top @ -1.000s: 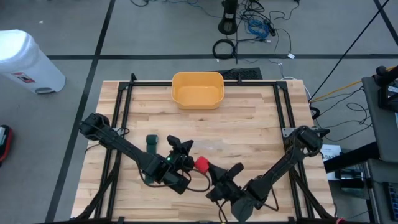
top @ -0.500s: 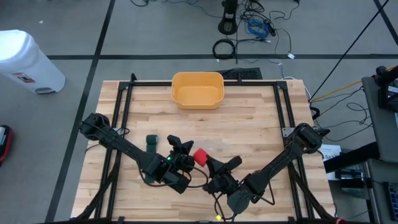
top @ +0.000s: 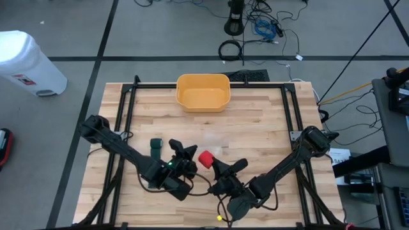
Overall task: Roll bandage
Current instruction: Put the rolled red bandage into the transparent zip bag
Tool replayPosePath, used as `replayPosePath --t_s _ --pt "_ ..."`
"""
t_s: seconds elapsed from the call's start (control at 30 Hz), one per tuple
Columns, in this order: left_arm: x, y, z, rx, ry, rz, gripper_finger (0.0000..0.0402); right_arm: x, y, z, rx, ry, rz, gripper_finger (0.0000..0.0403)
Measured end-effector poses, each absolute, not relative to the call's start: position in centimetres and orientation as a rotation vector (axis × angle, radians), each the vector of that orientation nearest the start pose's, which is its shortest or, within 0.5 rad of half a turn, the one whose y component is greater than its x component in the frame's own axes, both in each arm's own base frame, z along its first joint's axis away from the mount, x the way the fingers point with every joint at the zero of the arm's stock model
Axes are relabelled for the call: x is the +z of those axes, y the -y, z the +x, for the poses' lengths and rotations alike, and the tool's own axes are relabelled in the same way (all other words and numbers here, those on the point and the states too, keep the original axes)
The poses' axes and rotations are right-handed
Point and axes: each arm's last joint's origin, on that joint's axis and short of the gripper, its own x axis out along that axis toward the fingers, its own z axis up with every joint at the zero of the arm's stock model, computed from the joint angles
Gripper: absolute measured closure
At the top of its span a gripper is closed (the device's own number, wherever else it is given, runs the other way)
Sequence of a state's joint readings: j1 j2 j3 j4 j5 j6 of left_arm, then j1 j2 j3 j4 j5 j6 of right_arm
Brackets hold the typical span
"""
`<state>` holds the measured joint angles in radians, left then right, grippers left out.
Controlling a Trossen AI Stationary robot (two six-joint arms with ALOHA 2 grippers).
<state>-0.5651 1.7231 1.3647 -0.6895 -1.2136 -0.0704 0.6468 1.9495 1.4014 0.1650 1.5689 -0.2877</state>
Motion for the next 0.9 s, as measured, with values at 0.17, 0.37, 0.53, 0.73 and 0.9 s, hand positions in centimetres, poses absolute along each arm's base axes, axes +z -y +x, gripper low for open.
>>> replayPosePath --t_s 0.17,0.37,0.53,0.73,0.9 --pt "27.2 17.1 30.3 0.584 -0.626 0.758 0.0398 24.5 -23.0 35.3 -0.888 -0.302 -0.607 0.0396" --pt "27.3 17.4 30.1 0.584 -0.617 0.763 0.0398 24.5 -23.0 35.3 -0.891 -0.292 -0.586 0.0397" --pt "27.3 17.4 30.1 0.588 -0.615 0.764 0.0398 24.5 -23.0 35.3 -0.892 -0.29 -0.582 0.0396" --pt "28.5 17.9 30.3 0.584 -0.586 0.732 0.0398 24.3 -23.0 35.2 -0.894 -0.281 -0.565 0.0396" --pt "29.3 18.5 30.1 0.569 -0.562 0.715 0.0398 24.1 -23.0 35.1 -0.893 -0.276 -0.556 0.0396"
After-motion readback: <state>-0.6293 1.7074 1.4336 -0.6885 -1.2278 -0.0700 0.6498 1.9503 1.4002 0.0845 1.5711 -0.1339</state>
